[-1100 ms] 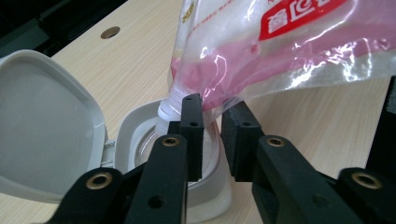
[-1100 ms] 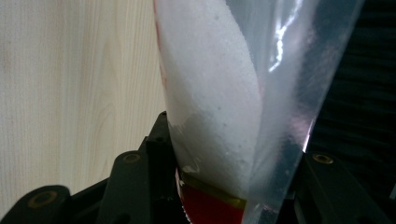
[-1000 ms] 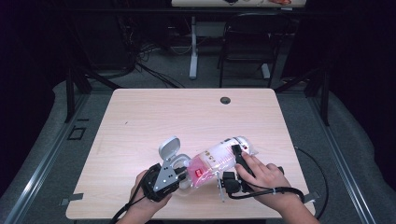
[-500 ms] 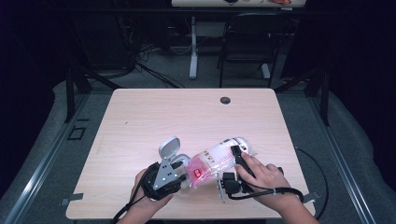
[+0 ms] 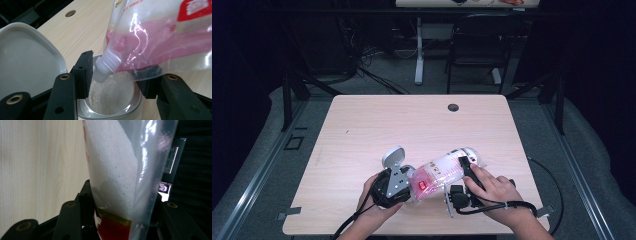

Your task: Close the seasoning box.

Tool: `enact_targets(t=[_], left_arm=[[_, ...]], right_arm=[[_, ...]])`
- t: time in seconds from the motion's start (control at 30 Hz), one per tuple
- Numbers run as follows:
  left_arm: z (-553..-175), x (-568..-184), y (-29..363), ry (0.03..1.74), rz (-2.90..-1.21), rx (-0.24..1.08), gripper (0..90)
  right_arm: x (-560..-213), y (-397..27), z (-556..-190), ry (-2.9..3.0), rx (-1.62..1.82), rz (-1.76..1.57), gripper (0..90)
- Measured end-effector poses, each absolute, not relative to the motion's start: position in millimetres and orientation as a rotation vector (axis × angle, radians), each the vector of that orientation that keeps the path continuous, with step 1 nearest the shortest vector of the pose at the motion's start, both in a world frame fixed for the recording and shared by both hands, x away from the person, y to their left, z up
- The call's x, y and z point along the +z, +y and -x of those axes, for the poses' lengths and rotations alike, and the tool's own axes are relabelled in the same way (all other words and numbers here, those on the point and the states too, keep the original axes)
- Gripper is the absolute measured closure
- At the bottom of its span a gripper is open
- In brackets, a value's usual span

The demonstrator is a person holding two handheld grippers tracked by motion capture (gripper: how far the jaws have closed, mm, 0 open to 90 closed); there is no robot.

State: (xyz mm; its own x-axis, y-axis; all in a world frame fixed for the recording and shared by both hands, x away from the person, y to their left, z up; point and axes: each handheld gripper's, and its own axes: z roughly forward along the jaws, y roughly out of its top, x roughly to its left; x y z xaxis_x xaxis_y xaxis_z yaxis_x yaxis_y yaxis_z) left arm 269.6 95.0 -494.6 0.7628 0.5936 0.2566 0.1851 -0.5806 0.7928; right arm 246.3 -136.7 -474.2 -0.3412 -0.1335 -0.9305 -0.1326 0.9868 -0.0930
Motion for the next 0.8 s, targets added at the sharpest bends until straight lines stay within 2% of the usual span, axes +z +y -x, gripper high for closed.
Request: enact_targets(t=[0.07,0.4,0.8], left_arm=[[-271.0,-495.1,94.7,0.578,-2.162,0.651,51.4],[-272.6,-496.4,95.1,0.572,-2.178,0.704,66.3],[-274.1,-498.9,93.6,0.564,-2.163,0.686,69.8]], right_arm=[[-471.9,-135.5,-244.6,1.915,-0.016,0.204,54.2],[-471.5,-133.1,-245.8,1.921,-0.007,0.202,54.2],[-468.7,-132.0,-245.4,1.917,-0.054,0.217,54.3]])
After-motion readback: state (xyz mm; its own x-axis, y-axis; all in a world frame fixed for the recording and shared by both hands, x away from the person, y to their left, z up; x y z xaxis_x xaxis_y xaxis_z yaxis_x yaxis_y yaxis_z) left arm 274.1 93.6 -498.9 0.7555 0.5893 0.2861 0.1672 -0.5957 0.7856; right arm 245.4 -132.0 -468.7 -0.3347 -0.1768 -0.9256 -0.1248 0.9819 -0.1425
